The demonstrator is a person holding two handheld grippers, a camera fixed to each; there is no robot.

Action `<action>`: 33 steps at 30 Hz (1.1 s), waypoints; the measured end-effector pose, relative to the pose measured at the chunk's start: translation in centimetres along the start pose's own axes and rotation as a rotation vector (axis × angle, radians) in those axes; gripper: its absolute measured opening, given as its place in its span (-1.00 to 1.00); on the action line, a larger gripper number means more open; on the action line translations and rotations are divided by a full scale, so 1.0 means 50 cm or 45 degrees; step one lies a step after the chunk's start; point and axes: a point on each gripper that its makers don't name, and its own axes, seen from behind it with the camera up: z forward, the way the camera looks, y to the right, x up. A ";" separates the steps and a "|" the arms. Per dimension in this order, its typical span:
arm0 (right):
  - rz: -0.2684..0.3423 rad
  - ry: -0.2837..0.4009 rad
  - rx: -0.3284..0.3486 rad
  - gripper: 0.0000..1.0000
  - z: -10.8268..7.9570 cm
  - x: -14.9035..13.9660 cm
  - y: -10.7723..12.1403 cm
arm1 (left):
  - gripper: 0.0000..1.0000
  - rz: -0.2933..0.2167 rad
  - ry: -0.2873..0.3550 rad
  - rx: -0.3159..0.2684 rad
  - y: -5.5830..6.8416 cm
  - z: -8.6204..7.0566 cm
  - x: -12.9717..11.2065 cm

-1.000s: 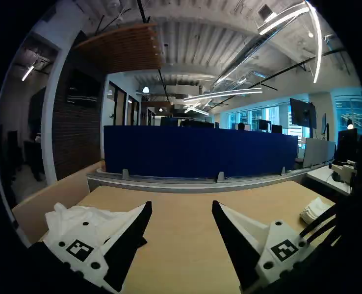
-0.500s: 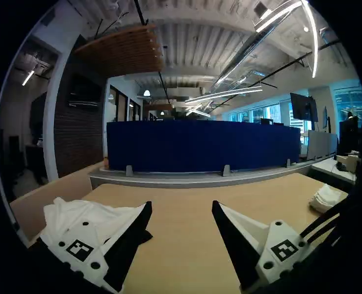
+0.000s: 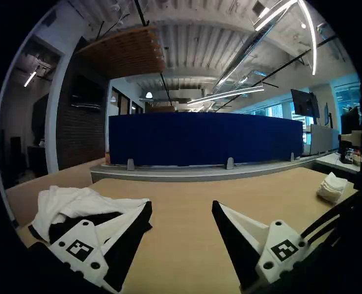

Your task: Fold towel

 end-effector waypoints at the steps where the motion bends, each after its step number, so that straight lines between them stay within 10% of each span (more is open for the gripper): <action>1: -0.002 0.000 -0.002 1.00 0.001 -0.001 0.002 | 0.80 0.005 0.002 0.002 -0.001 0.002 -0.005; 33: -0.042 0.000 0.017 1.00 0.009 -0.003 -0.018 | 0.81 0.010 0.040 0.021 0.004 0.028 -0.072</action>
